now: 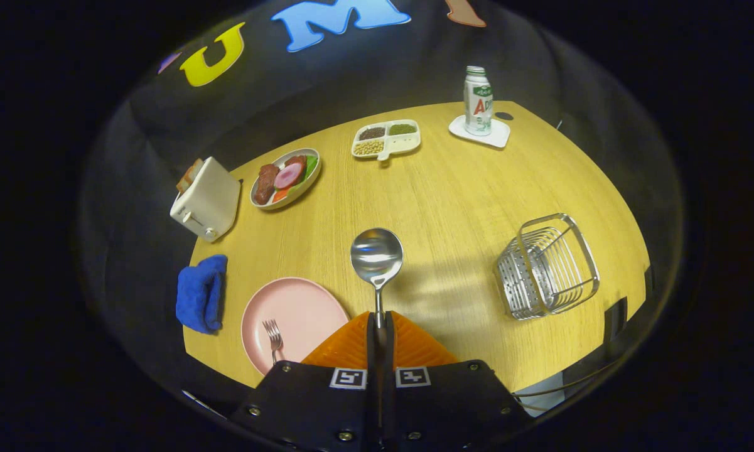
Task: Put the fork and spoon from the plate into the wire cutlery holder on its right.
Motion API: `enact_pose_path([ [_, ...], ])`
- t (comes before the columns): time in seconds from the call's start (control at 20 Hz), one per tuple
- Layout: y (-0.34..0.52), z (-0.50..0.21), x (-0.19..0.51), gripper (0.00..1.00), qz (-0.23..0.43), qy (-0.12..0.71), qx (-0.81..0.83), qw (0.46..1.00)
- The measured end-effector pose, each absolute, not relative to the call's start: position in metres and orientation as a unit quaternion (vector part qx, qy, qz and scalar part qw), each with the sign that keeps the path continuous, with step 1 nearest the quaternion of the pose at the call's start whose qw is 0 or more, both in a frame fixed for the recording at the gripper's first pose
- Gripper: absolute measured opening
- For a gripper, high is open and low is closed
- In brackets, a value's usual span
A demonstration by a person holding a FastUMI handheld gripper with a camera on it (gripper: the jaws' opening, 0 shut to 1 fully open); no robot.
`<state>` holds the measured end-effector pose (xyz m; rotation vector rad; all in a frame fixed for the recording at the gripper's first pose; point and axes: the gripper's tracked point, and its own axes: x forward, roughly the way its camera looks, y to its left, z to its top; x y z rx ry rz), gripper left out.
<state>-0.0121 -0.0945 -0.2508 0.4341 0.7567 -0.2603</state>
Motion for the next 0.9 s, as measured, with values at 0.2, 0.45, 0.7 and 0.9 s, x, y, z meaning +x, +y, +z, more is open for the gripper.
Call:
enact_pose_path([
  [0.2, -0.130, -0.239, -0.031, 0.03, -0.160, 0.349, 0.225, 0.896],
  [0.45, -0.165, -0.238, -0.057, 0.03, -0.192, 0.341, 0.241, 0.888],
  [0.7, -0.190, -0.244, -0.076, 0.03, -0.217, 0.344, 0.258, 0.876],
  [0.9, -0.202, -0.251, -0.084, 0.03, -0.229, 0.356, 0.264, 0.867],
])
